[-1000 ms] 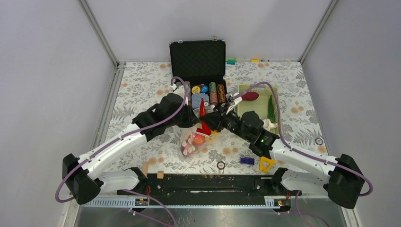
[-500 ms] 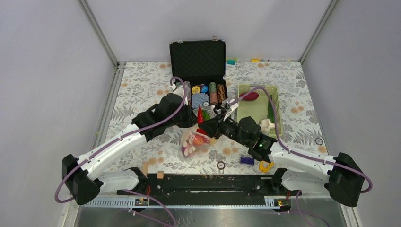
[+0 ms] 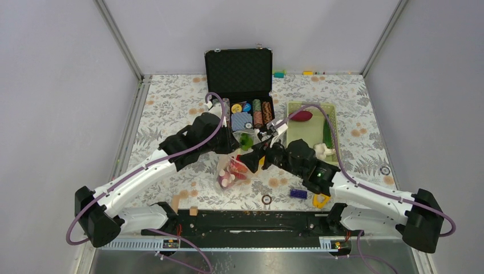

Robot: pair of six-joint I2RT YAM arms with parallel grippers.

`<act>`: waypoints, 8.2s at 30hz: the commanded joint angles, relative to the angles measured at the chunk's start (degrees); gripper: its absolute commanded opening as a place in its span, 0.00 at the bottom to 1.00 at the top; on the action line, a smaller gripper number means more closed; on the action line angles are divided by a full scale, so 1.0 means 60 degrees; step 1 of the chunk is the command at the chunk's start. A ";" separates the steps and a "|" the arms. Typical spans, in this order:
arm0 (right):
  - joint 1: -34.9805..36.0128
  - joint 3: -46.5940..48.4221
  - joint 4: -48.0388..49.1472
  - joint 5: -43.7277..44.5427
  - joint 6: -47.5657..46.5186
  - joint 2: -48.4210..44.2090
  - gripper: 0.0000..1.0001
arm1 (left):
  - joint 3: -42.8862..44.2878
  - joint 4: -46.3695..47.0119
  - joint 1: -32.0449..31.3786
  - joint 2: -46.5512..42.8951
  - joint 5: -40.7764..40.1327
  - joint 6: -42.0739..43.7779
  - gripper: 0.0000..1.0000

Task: Place the food in the zip-top bag and seal the zipper
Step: Place the fake vegetable in the zipper food storage bag, then pick up the fake vegetable from the bin, then place the fake vegetable in the zipper food storage bag, then pick up the fake vegetable from the bin.

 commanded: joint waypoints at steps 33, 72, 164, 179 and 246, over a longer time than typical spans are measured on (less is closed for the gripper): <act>-0.7361 0.4812 -0.3945 0.3047 0.8414 0.6926 0.97 | 0.0272 -0.0019 0.0048 -0.0186 -0.0261 0.0443 0.00; -0.7348 -0.0502 0.0271 0.2384 0.5492 0.1662 0.32 | 0.0466 -0.0143 0.0113 -0.0280 -0.0666 0.0581 0.00; -0.7720 0.5290 -0.9924 0.4198 0.2353 0.7100 0.65 | 0.0314 0.0346 0.0112 0.0066 0.0232 0.0352 0.00; -0.7738 0.4743 -0.8746 0.0894 0.0680 0.6606 0.55 | 0.0521 0.0360 0.0122 0.0271 0.0301 0.0425 0.00; -0.7445 0.2262 -0.5763 -0.2393 0.0379 -0.0016 0.00 | 0.0337 0.0412 0.0119 -0.0091 0.0261 0.0393 0.00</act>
